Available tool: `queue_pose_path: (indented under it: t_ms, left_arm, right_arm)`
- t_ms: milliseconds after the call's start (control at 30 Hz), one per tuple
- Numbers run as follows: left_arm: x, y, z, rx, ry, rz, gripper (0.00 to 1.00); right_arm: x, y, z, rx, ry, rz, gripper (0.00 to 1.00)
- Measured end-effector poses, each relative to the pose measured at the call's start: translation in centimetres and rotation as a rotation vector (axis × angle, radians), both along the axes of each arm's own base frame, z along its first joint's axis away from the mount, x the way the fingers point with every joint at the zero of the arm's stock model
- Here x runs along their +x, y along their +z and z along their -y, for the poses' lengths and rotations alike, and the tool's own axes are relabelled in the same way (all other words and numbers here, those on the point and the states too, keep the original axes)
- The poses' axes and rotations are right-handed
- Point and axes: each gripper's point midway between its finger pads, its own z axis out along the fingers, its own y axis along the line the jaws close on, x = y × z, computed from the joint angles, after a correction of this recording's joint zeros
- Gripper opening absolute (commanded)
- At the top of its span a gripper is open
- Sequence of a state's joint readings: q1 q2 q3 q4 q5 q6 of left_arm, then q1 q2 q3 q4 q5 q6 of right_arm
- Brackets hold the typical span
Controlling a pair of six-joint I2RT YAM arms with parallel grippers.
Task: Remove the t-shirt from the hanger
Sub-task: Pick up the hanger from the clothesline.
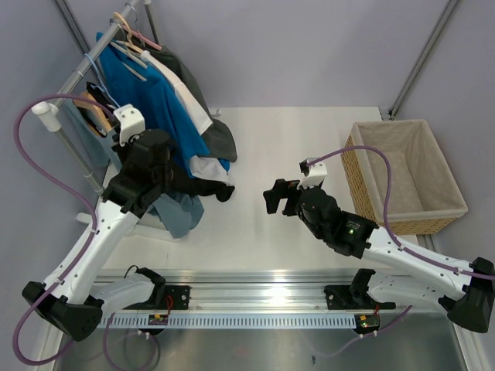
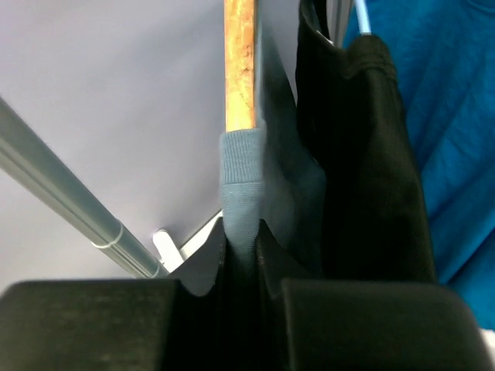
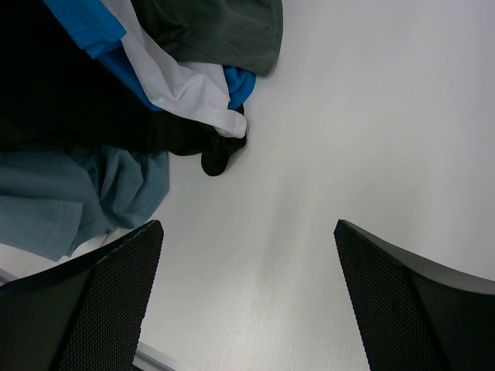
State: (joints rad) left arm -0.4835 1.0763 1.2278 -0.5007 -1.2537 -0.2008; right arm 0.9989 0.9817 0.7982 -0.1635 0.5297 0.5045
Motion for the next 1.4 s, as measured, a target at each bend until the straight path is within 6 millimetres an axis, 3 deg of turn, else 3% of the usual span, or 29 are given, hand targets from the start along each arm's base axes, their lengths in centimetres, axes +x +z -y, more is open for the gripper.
queue_pose_path:
  t_ms: [200,500,800,1100,1400]
  left_arm:
    - [-0.2,0.9,-0.2,0.017,-0.01,-0.019,0.0]
    - [-0.9,5.9,0.0,0.015,-0.058,0.033,0.0]
    - [-1.4,6.1,1.0,0.054,-0.112,-0.003,0.0]
    - [-5.0,6.2,3.0,0.072,-0.192,0.038,0.0]
    - [-7.2,5.5,2.8,0.05,-0.246,0.076,0.0]
  right_arm:
    - [0.0,0.0,0.0,-0.001,0.0,0.0,1.0]
    - [0.0,0.0,-0.1,-0.005,0.0,-0.003,1.0]
    - [0.1,0.0,-0.1,-0.006,0.0,-0.004,0.99]
    - [0.1,-0.2,-0.2,-0.011,-0.001,-0.007,1.0]
    - [0.3,-0.6,-0.4,-0.026,-0.003,-0.015,1.0]
